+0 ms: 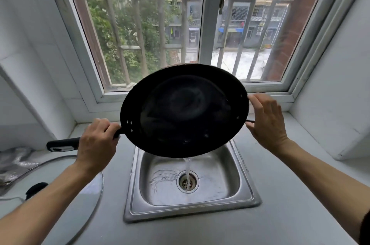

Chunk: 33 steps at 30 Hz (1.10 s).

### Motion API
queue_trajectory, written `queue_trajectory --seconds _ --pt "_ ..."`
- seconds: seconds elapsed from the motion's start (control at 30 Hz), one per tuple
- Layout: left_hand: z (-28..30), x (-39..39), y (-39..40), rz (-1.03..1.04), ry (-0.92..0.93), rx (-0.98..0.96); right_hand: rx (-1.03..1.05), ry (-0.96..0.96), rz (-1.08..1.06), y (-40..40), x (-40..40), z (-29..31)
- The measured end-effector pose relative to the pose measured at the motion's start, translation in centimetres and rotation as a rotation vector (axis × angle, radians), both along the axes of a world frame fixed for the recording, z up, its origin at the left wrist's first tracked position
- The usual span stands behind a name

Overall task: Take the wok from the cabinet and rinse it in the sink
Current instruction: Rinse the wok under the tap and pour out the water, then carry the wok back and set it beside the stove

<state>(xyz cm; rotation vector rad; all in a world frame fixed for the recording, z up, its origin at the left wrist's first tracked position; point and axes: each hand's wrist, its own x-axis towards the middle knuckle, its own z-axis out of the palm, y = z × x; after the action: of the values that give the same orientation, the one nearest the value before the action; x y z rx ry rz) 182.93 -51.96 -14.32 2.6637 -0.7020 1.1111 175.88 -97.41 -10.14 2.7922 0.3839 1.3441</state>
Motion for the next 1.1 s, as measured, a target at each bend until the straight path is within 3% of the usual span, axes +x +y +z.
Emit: queue_trajectory --seconds 0.43,0.87,1.1 --pt "3.5 0.5 -0.5 -0.012 -0.05 -0.027 -0.014 0.058 -0.033 -0.3 0.6 4.0" --pt "2.1 4.0 2.3 -0.099 0.308 0.046 -0.149 0.514 -0.046 0.6 4.1 4.8" --pt "2.1 4.7 3.4 -0.171 0.39 0.07 -0.211 0.58 -0.02 0.6 4.5 5.6"
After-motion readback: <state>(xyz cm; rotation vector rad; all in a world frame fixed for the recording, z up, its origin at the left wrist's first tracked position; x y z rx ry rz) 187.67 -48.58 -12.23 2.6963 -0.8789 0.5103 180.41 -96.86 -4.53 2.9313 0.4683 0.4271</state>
